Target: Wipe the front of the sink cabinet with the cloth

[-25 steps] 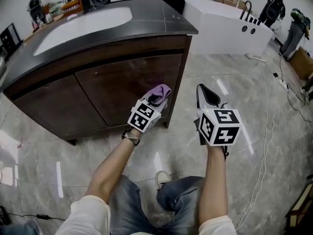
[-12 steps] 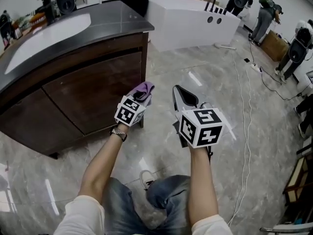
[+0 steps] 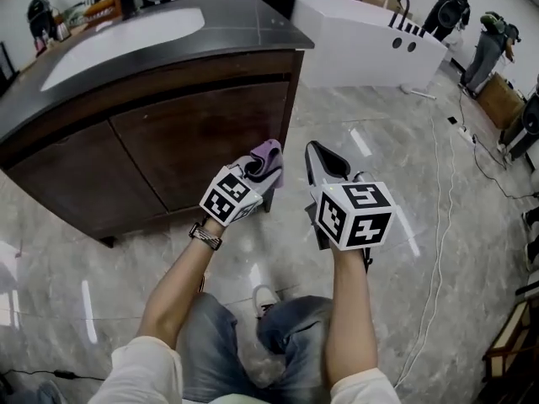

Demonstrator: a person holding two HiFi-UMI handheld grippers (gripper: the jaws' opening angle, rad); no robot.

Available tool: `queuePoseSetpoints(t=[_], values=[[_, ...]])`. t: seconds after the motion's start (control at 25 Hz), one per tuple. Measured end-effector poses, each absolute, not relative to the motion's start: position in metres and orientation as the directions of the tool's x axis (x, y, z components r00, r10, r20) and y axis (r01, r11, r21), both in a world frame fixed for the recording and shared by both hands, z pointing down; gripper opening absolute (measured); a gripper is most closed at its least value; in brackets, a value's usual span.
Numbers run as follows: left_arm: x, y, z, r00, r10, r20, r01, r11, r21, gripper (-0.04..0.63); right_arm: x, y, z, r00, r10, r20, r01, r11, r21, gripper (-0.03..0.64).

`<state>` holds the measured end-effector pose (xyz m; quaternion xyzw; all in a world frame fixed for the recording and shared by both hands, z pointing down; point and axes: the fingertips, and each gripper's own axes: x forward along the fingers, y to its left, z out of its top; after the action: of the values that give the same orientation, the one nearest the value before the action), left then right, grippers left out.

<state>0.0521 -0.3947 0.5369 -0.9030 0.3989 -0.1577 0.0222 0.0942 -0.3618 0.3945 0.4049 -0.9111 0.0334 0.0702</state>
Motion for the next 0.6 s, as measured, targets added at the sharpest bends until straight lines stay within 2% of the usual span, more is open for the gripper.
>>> queuePoseSetpoints(t=[0.36, 0.6], values=[[-0.057, -0.327, 0.499, 0.47, -0.862, 0.192, -0.833, -0.505, -0.227, 0.052, -0.006, -0.334, 0.394, -0.799, -0.584, 0.146, -0.59, 0.807, -0.001, 0.006], [-0.153, -0.268, 0.497, 0.278, -0.94, 0.199, -0.918, -0.321, -0.233, 0.052, -0.092, -0.301, 0.404, -0.886, -0.436, 0.154, -0.433, 0.9, 0.054, 0.006]])
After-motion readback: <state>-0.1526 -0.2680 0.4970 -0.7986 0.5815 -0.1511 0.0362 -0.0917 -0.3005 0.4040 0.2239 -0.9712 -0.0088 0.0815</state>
